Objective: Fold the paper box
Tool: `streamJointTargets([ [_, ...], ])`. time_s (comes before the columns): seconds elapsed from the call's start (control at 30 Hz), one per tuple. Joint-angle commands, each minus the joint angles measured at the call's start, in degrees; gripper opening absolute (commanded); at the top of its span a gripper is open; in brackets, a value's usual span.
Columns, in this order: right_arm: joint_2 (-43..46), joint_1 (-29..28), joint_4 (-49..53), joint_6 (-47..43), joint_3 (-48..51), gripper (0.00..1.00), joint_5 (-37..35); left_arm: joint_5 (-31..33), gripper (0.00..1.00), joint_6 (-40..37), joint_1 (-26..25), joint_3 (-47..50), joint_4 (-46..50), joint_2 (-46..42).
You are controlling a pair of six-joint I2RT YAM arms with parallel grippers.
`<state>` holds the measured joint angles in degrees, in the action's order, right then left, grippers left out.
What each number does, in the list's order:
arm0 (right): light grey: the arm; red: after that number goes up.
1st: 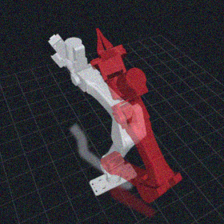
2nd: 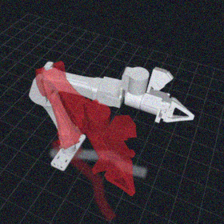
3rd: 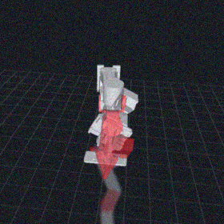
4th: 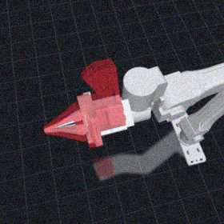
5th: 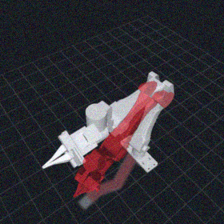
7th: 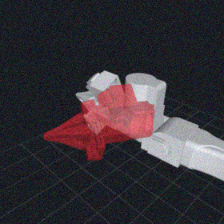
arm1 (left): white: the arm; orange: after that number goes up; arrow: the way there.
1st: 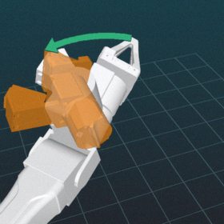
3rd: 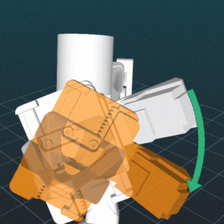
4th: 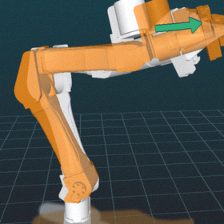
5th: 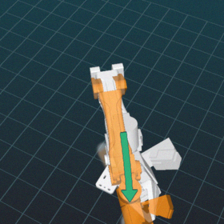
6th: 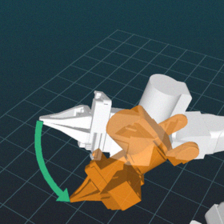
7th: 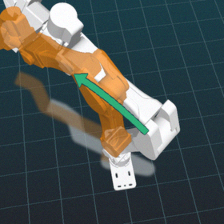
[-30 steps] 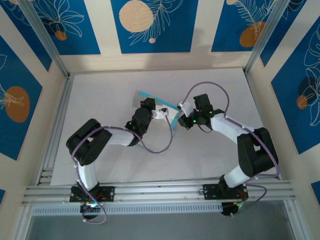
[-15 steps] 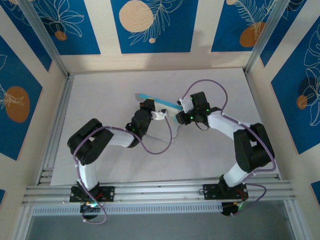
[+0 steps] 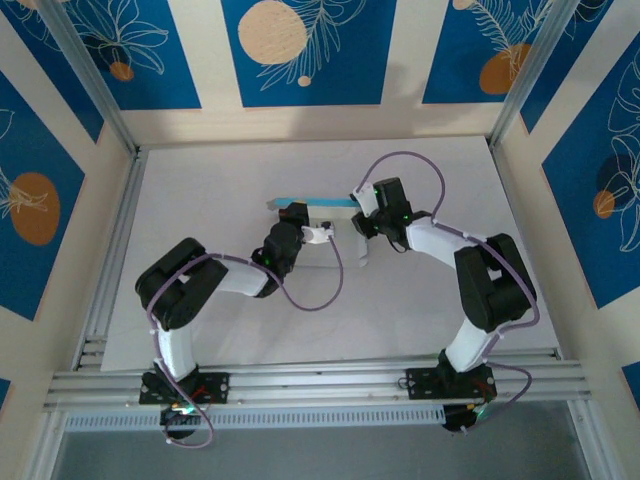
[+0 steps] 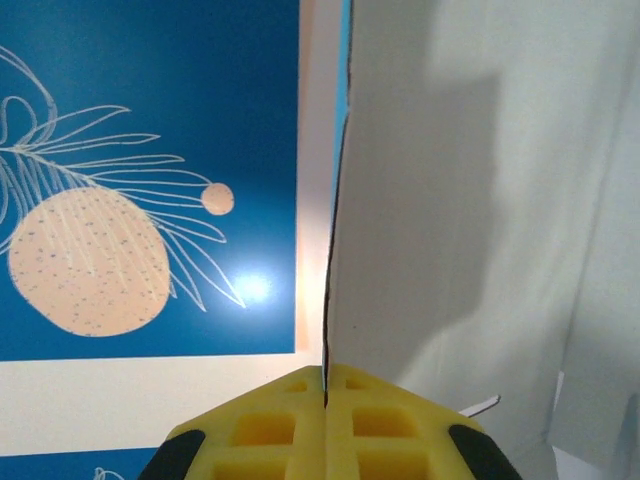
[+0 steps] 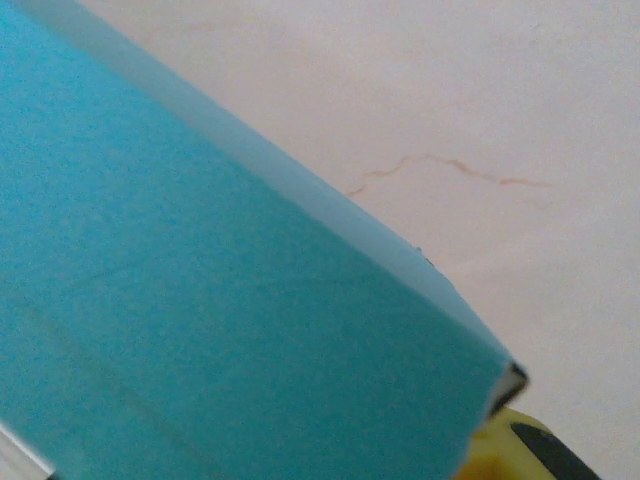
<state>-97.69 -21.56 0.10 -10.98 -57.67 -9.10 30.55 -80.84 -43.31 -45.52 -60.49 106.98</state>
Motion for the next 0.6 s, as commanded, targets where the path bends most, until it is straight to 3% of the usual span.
streamJointTargets([
  [0.0, -1.90, 1.22, -6.78, -4.66, -2.87, 0.30, 1.01, -2.74, 0.00, 3.56, -1.27, -0.01, 5.80, -1.91],
  [0.1, -4.24, 2.51, -8.38, -7.18, -4.53, 0.39, 3.53, -3.46, 0.00, 5.14, -0.45, -0.93, 10.27, -2.92],
  [0.4, -7.80, 6.43, -13.69, -19.97, -4.37, 0.47, 15.43, -6.44, 0.00, 8.39, 1.21, -5.97, 22.17, -3.05],
  [0.57, -9.77, 8.15, -17.89, -25.92, -3.59, 0.48, 19.37, -10.22, 0.00, 12.08, 2.77, -11.17, 34.45, -4.25],
])
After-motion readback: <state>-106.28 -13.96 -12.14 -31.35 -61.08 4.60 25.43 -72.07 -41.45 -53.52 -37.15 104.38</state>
